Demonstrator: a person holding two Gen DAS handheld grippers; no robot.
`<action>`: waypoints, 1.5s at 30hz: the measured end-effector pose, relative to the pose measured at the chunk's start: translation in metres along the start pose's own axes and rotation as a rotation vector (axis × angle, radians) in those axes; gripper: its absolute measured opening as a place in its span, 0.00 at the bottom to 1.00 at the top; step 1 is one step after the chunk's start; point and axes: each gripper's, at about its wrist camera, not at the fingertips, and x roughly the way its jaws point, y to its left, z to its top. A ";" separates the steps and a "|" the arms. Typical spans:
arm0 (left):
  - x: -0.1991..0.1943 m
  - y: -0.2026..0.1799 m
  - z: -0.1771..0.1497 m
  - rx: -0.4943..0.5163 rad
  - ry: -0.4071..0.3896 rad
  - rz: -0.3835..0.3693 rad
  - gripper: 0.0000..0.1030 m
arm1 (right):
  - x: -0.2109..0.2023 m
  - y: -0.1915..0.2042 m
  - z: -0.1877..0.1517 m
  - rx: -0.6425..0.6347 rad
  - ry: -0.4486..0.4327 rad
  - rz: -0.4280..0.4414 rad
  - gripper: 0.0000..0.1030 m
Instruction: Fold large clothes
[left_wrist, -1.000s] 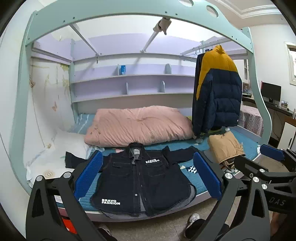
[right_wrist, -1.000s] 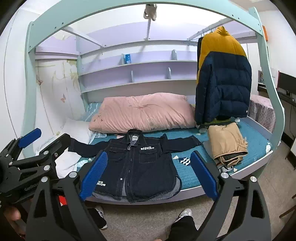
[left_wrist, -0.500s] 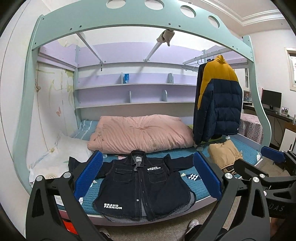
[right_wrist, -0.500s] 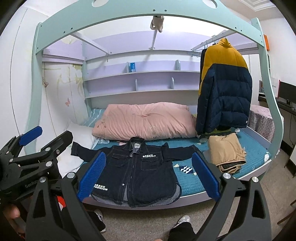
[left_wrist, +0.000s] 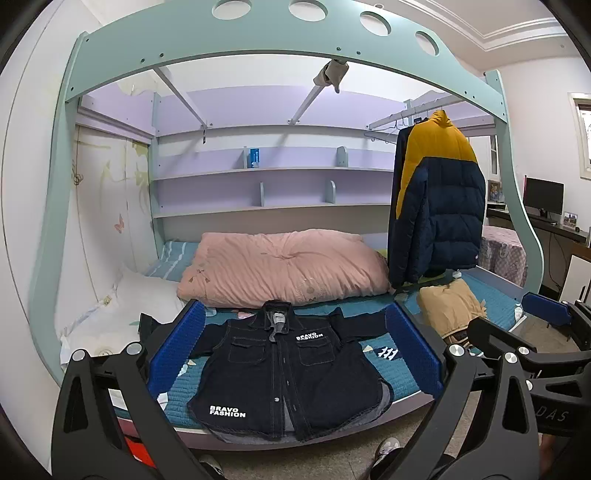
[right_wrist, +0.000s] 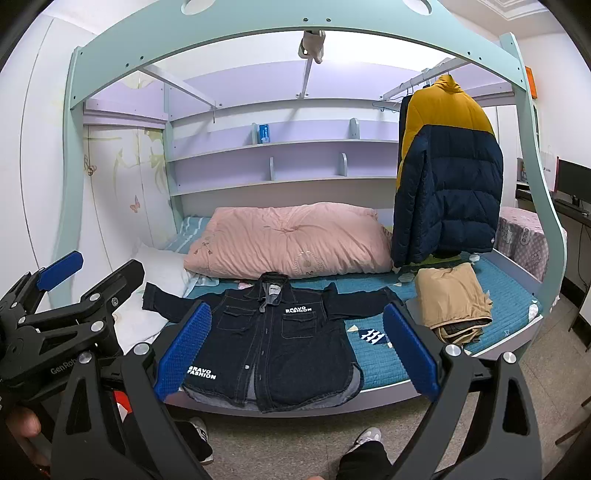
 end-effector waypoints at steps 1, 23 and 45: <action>0.000 0.000 0.000 0.000 -0.001 0.000 0.95 | 0.000 0.000 0.000 0.001 0.000 0.000 0.88; 0.000 0.001 0.001 0.003 -0.010 0.007 0.95 | -0.001 0.001 0.000 0.002 0.000 -0.002 0.88; -0.005 -0.004 0.006 0.002 -0.024 0.019 0.95 | -0.002 0.007 -0.001 0.001 -0.002 -0.004 0.88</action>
